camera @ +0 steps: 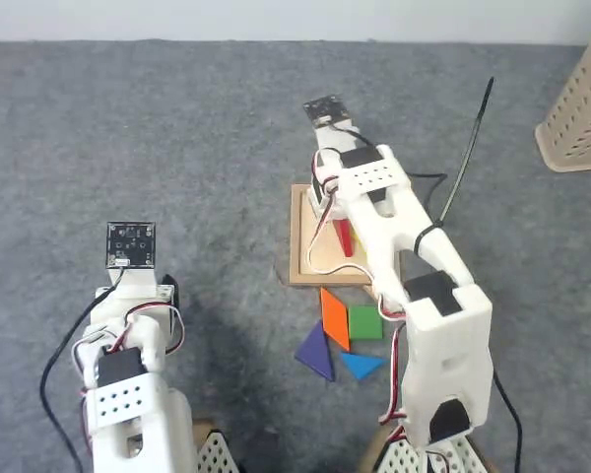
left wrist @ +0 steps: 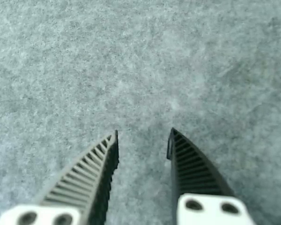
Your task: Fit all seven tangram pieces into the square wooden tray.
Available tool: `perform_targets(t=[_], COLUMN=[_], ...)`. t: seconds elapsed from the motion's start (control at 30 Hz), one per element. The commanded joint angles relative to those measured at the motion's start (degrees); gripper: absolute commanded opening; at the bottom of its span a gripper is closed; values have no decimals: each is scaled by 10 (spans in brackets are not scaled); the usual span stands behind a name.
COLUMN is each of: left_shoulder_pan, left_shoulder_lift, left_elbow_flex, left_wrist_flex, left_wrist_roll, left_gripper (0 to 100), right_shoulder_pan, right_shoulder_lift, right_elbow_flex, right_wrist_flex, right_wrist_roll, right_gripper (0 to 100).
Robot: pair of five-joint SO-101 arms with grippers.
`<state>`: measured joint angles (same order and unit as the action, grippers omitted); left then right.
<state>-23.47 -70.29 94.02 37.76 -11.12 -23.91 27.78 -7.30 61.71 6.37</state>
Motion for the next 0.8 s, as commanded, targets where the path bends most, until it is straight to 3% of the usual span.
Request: perform_targets(t=[0.0, 0.2, 0.3, 0.5, 0.77], left_shoulder_pan=[-4, -4, -4, -4, -4], left_shoulder_lift=[-11, -11, -11, -11, -11], left_elbow_flex=[-2, -2, -2, -2, -2], left_wrist_flex=[-15, -15, -15, -15, -15], left_wrist_roll=[-4, -4, -4, -4, -4], left_gripper=[168, 168, 168, 168, 168], right_shoulder_pan=[-19, -22, -22, -44, -51], right_shoulder_lift=[-80, -100, -99, -103, -206], right_elbow_flex=[-35, -33, -32, -10, 207], right_wrist_flex=[54, 127, 133, 96, -138], right_wrist_roll=[136, 419, 516, 527, 511], right_gripper=[6, 6, 6, 6, 6])
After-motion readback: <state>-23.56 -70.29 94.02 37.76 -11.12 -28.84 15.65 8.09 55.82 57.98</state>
